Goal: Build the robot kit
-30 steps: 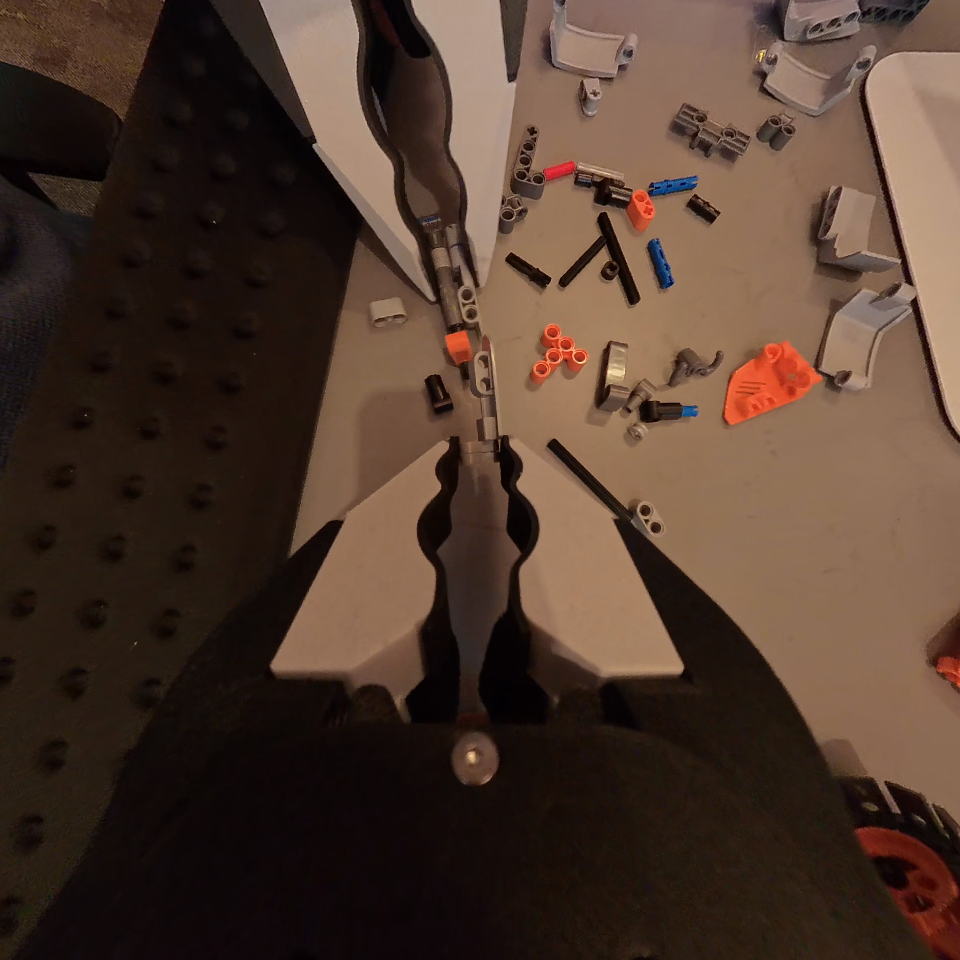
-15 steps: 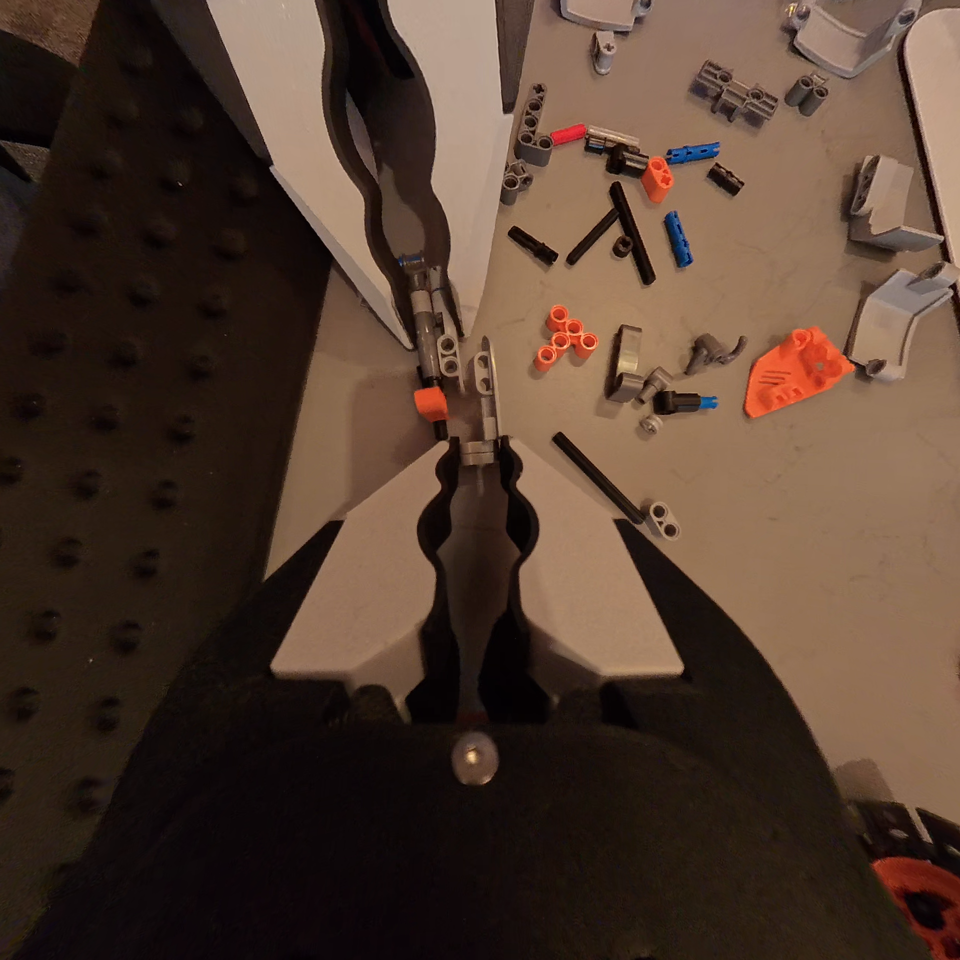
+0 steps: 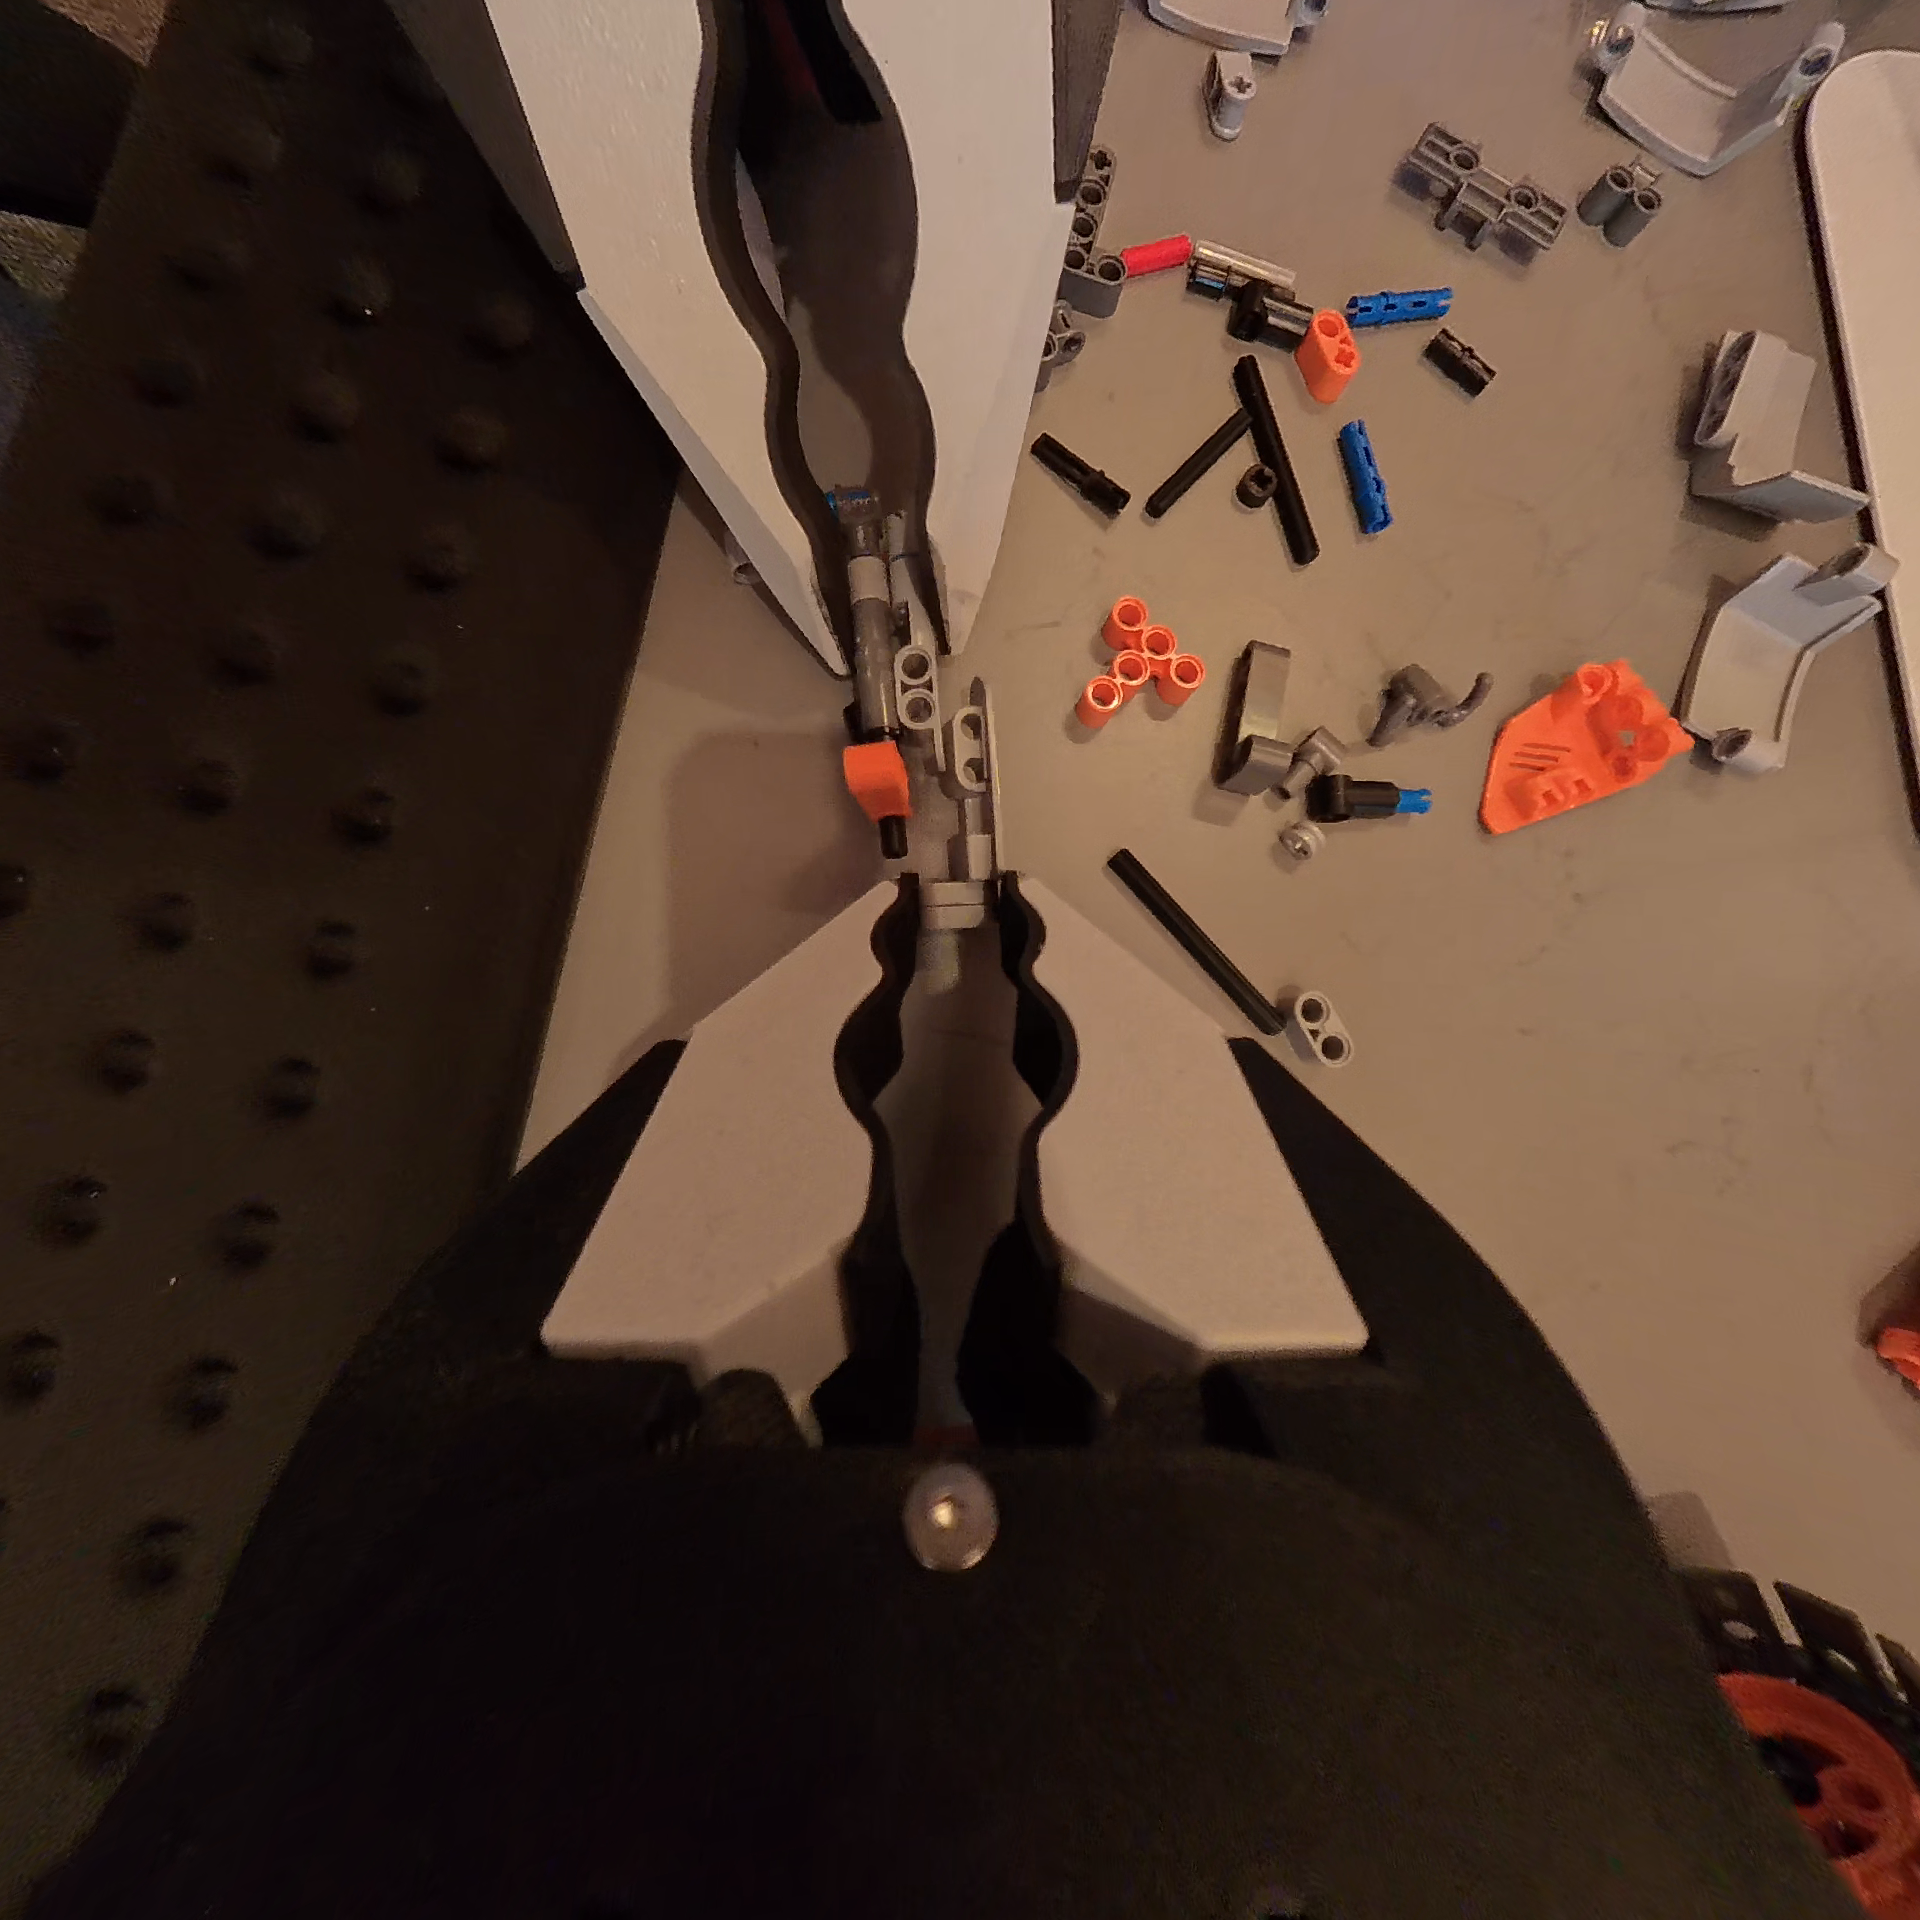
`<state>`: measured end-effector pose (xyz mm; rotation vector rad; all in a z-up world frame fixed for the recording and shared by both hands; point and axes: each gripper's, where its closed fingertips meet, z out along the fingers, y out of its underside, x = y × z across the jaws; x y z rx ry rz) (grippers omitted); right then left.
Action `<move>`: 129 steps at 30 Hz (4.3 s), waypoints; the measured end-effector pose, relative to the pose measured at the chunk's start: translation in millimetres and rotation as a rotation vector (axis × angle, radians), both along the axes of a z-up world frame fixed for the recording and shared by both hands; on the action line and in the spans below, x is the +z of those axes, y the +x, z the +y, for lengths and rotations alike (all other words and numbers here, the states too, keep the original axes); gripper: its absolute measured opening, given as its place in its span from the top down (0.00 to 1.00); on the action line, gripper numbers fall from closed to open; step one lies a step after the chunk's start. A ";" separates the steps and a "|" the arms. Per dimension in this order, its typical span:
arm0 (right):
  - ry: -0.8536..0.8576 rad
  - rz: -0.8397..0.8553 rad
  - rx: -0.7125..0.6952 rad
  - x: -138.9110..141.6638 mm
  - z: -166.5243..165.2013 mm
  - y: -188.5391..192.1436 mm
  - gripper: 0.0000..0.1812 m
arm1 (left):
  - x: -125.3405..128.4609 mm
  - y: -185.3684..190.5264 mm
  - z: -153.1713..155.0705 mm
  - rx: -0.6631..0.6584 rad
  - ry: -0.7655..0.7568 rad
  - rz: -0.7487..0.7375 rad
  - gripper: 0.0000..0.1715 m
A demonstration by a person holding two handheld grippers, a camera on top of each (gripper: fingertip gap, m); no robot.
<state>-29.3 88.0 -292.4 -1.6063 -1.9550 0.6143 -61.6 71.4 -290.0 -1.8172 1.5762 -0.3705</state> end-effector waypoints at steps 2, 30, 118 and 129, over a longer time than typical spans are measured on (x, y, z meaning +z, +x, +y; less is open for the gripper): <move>0.018 -0.007 -0.003 0.1 1.7 1.8 0.93 | -0.8 -1.2 1.4 0.004 0.013 0.014 0.92; 0.021 -0.032 -0.001 -0.2 7.3 15.4 0.93 | -2.4 -6.3 11.9 0.049 -0.051 -0.053 0.88; -0.208 0.219 -0.006 44.1 -3.4 5.3 0.99 | 53.2 1.0 21.3 -0.036 0.685 -0.013 0.91; -0.119 0.238 -0.021 49.5 4.1 4.6 1.00 | 61.4 -0.1 27.2 0.012 0.702 -0.051 0.89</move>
